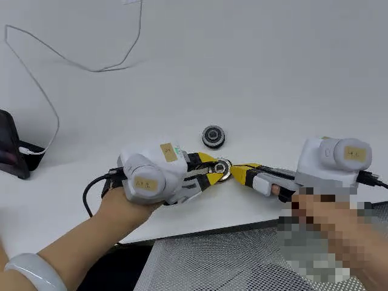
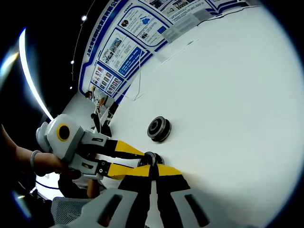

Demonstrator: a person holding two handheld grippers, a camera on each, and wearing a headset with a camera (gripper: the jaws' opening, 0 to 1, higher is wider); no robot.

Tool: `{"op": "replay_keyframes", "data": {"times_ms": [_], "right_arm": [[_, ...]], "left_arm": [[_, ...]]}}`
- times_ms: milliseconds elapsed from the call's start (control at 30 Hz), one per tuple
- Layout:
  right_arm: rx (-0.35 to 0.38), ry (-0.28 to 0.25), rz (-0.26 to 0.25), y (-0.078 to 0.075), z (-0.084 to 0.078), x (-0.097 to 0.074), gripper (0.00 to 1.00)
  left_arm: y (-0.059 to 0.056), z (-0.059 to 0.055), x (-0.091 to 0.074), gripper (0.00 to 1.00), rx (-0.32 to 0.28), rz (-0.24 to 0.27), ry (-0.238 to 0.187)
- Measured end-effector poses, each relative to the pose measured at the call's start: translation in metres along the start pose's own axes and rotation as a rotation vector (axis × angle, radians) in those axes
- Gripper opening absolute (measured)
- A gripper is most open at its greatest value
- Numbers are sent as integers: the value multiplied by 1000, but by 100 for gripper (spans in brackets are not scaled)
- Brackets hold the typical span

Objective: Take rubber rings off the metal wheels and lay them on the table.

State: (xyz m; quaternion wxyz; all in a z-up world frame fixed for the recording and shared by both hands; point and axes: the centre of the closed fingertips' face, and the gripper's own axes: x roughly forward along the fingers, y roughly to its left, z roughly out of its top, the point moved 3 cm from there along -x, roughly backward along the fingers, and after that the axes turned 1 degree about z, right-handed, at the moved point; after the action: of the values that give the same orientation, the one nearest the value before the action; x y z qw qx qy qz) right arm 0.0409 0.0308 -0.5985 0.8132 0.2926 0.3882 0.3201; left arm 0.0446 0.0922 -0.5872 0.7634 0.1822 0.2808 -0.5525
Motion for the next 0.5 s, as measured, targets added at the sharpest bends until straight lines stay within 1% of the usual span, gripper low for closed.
{"op": "replay_keyframes", "data": {"times_ms": [67, 300, 500], "right_arm": [[2, 4, -2, 1, 0, 1, 5], [-44, 8, -14, 1, 3, 0, 2], [-59, 5, -19, 2, 4, 0, 2]], "left_arm": [[0, 0, 0, 12, 0, 0, 0], [1, -1, 0, 12, -1, 1, 0], [0, 0, 0, 12, 0, 1, 3]]}}
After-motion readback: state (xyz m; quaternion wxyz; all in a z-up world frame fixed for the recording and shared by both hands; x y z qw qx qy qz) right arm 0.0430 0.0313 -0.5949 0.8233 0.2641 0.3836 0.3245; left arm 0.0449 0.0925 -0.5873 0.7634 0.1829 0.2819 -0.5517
